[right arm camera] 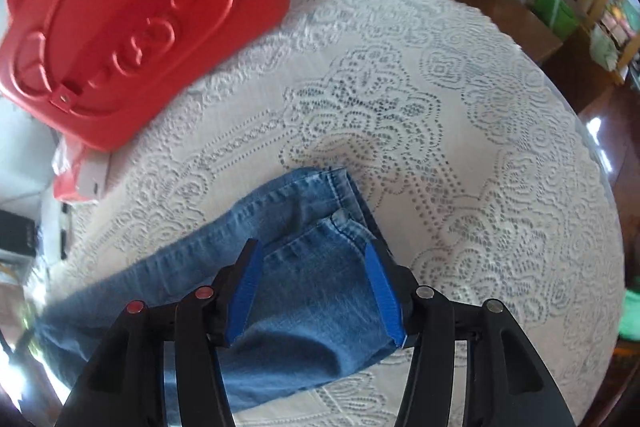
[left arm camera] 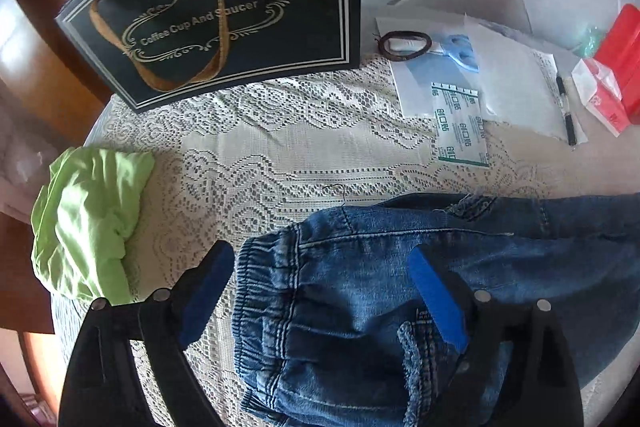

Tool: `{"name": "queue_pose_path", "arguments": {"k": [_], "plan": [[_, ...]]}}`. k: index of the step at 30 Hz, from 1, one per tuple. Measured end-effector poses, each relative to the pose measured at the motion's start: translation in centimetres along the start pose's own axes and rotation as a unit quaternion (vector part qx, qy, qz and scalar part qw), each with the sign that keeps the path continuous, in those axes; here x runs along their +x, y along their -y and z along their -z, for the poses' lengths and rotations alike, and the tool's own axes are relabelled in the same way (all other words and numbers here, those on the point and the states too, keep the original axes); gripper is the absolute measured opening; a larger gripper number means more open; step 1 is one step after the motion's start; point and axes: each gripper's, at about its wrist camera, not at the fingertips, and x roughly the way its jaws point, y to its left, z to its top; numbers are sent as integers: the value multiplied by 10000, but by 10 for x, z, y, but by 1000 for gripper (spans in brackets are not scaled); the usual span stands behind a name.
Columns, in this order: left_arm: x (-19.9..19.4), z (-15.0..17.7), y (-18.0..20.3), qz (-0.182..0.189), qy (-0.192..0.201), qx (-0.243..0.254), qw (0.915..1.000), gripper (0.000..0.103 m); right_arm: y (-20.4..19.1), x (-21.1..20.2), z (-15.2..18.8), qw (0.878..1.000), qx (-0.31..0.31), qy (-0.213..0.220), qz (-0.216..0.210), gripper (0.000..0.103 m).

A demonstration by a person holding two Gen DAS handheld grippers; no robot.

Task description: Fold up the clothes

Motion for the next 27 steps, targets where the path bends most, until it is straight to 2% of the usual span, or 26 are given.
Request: {"name": "queue_pose_path", "arguments": {"k": [6, 9, 11, 12, 13, 14, 17, 18, 21, 22, 24, 25, 26, 27], "plan": [[37, -5, 12, -81, -524, 11, 9986, 91, -8, 20, -17, 9979, -405, -419, 295, 53], [42, 1, 12, -78, -467, -78, 9988, 89, -10, 36, -17, 9962, -559, -517, 425, 57], [41, 4, 11, -50, -361, -180, 9992, 80, -11, 45, -14, 9944, -673, -538, 619, 58], [38, 6, 10, -55, -286, -239, 9993, 76, -12, 49, -11, 9930, -738, -542, 747, 48], [35, 8, 10, -87, -198, -286, 9994, 61, -12, 52, -9, 9916, -805, -531, 859, 35], [31, 10, 9, -150, -95, -320, 9993, 46, -14, 47, -6, 9916, -880, -402, 855, 8], [14, 17, 3, -77, 286, -551, 9980, 28, -18, 18, 1, 9924, -992, 134, 721, 9], [7, 18, 1, -55, 428, -628, 9971, 26, -18, -1, 1, 9922, -985, 475, 597, 9], [-4, 11, -6, -63, 755, -910, 9930, 25, -11, -34, -11, 9922, -686, 1029, 159, 9], [-2, 6, -8, -97, 798, -982, 9919, 25, -14, -32, -18, 9922, -630, 1064, 182, 10], [2, -1, -12, -133, 843, -1117, 9901, 25, -18, -28, -30, 9921, -512, 1118, 246, 23], [2, -3, -13, -71, 800, -1204, 9895, 29, -18, -25, -32, 9930, -410, 1031, 396, 27], [0, -5, -14, -15, 781, -1237, 9892, 48, -18, -21, -32, 9941, -279, 939, 470, 32], [-8, -6, -14, 30, 822, -1174, 9897, 61, -13, -20, -28, 9952, -98, 896, 389, 33]]}}
